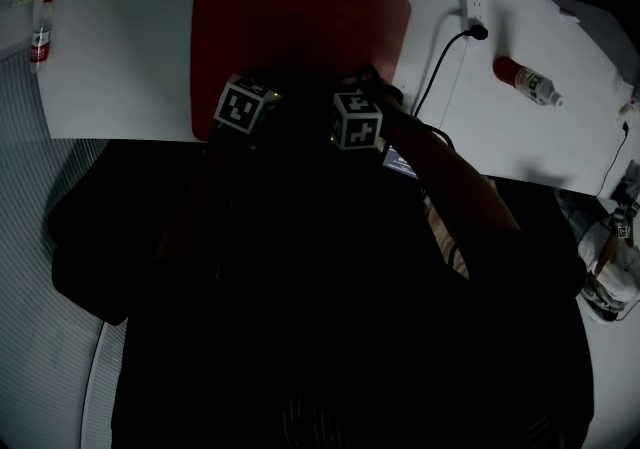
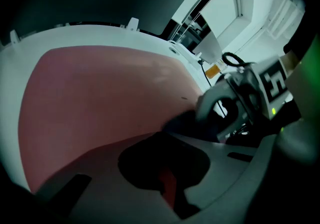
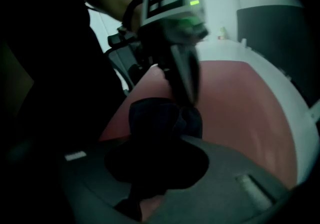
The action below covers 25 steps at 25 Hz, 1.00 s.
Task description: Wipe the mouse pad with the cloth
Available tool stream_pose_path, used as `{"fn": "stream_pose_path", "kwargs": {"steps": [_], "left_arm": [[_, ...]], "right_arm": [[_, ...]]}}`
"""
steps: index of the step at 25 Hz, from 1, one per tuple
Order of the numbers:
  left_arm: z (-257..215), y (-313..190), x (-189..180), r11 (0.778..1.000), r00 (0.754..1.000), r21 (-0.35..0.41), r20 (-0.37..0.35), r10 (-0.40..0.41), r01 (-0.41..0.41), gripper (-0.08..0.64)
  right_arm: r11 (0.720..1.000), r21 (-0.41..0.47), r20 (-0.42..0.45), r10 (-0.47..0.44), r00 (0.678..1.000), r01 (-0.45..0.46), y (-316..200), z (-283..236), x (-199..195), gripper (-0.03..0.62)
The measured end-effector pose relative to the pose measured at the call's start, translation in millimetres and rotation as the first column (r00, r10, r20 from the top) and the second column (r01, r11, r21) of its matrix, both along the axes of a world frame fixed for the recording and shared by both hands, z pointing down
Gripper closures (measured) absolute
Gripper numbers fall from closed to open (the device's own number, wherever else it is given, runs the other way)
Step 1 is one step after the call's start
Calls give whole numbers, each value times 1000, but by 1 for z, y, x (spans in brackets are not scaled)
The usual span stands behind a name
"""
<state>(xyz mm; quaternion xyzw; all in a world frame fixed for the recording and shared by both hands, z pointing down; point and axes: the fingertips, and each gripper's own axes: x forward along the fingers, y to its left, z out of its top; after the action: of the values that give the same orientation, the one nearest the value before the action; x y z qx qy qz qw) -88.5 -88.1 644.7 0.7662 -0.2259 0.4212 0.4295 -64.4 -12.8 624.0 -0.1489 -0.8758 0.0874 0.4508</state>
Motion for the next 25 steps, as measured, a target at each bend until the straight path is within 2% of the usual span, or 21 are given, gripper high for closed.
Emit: {"fn": "stream_pose_path", "kwargs": {"steps": [2,4,6,8,10,12,13,15,17,19,21,23,25], "left_arm": [[1,1,0,1000,1000,0,11,7,-7,554],[2,1,-3,1000,1000,-2,18,8,-8,554],[1,1,-4,1000,1000,-2,12,0,0,554],[1,1,-4,1000,1000,1,6,-9,9,554],[1,1,-4,1000,1000,1,4,-12,12,554],[1,1,-4,1000,1000,-2,3,-11,11,554],[2,1,-4,1000,1000,-1,1,-10,10,554],[2,0,-5,1000,1000,1,-1,-11,11,554],[2,0,-5,1000,1000,3,-3,-13,13,554],[2,0,-5,1000,1000,5,-3,-13,13,554],[2,1,-4,1000,1000,3,-5,-13,13,554],[1,0,-3,1000,1000,8,-7,-13,13,554],[2,-1,-2,1000,1000,15,-6,-14,14,554]], "right_arm": [[994,58,-19,97,995,-96,-43,7,19,509],[963,131,-51,243,969,-235,-100,12,47,509],[904,196,-85,403,911,-381,-156,9,79,506],[839,228,-89,523,848,-494,-192,5,101,505],[805,233,-100,578,810,-546,-203,3,108,505],[805,233,-146,584,799,-546,-193,-1,103,514],[824,221,-159,559,814,-522,-182,0,97,514],[885,176,-158,457,875,-430,-147,6,77,512],[942,116,-148,331,932,-316,-97,9,55,512],[983,63,-141,180,973,-173,-46,9,34,512],[999,44,-198,13,980,-5,-7,6,28,512],[990,51,-243,-116,963,132,13,7,28,512],[983,46,-185,-166,969,177,17,9,22,512]]}}
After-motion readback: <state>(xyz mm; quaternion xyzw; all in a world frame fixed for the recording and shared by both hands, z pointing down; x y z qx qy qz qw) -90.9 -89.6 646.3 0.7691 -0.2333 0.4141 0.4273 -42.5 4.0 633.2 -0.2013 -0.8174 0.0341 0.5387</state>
